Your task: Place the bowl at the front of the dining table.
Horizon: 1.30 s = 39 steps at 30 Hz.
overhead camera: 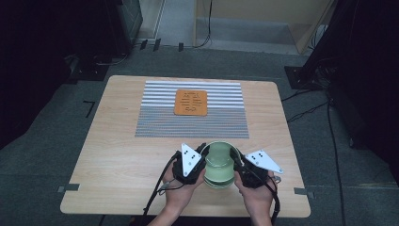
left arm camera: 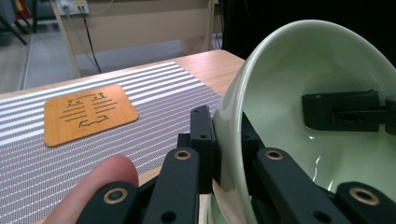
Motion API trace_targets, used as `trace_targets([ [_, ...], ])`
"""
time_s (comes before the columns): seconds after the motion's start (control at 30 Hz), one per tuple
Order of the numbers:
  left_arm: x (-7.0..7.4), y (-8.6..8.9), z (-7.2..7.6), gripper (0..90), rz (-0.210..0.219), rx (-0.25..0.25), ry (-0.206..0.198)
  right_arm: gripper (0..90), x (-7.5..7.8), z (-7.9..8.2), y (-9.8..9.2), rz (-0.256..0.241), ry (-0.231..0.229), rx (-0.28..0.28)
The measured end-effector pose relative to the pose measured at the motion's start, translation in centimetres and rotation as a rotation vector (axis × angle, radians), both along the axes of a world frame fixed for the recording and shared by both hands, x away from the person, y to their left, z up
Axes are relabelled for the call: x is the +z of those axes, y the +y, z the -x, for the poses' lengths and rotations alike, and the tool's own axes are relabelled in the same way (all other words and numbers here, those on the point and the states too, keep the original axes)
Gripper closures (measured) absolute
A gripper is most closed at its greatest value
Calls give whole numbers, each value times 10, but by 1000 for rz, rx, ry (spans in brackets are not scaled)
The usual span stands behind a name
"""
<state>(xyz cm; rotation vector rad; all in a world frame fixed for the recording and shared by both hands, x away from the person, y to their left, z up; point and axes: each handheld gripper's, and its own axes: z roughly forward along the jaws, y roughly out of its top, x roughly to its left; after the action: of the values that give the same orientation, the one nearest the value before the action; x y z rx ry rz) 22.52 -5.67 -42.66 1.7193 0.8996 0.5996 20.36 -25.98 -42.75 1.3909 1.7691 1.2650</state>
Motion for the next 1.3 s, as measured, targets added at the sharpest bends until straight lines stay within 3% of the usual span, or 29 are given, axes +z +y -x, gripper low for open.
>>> trace_targets([
  [0.03, 0, 0, 0, 819, 0, 0, 0, 851, 0, 0, 0, 0, 0, 0],
  [0.1, 0, 4, -3, 772, 39, -38, 45, 851, -1, -1, 1, 3, 0, 3],
  [0.13, 0, 6, -4, 608, 43, -44, 59, 851, -3, -1, 2, 27, -4, 2],
  [0.17, 0, 8, -4, 608, 41, -42, 63, 851, -3, -1, 2, 27, -4, 2],
  [0.27, 5, 19, -3, 250, 54, -40, 86, 851, -4, -2, 2, 34, -8, 5],
  [0.33, 7, 28, -4, 170, 74, -61, 116, 851, -4, -2, 3, 35, -13, 3],
  [0.47, 9, 46, -4, 142, 93, -72, 140, 851, -3, -4, 4, 38, -18, 7],
  [0.6, 10, 59, 0, 113, 75, -76, 117, 851, -2, -6, 6, 35, -20, 7],
  [0.67, 10, 70, 1, 113, 69, -50, 109, 850, 0, -7, 7, 35, -22, 9],
  [0.9, 1, 122, -2, 113, 131, 39, 136, 850, 5, -12, 9, 34, -29, 7],
  [0.93, -5, 136, -3, 113, 124, 83, 140, 850, 6, -14, 10, 36, -30, 8],
  [0.97, -5, 136, -3, 113, 124, 83, 140, 850, 6, -14, 10, 36, -30, 8],
  [1.0, -11, 149, -4, 113, 113, 116, 141, 850, 7, -15, 10, 37, -28, 10],
  [1.07, -14, 154, -4, 113, 96, 137, 141, 850, 7, -16, 10, 36, -26, 9],
  [1.17, -28, 174, -4, 113, 30, 206, 148, 850, 8, -22, 11, 31, -20, 9],
  [1.3, -38, 191, -7, 113, 9, 251, 179, 850, 9, -27, 12, 29, -16, 9],
])
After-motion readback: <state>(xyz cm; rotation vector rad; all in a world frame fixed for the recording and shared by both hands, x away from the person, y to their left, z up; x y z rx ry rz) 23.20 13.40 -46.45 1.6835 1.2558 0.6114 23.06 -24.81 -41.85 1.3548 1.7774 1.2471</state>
